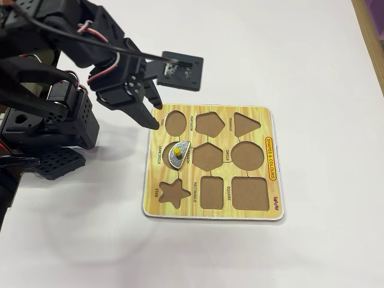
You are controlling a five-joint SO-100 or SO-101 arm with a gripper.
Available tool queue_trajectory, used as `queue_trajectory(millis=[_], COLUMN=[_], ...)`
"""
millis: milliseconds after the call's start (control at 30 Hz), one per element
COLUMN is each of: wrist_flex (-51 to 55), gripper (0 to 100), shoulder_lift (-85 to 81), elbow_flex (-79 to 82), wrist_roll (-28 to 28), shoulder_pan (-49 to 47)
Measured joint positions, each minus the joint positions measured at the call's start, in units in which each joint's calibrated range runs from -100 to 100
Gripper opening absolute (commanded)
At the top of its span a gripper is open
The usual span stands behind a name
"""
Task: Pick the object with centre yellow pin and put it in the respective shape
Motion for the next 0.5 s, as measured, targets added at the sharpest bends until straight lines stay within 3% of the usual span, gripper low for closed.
queue_trajectory(millis=[500], wrist_flex=[0.0], gripper=[14], shoulder_lift=[-35.7], elbow_flex=[19.0], wrist_roll=[-0.9], shoulder_pan=[-0.2])
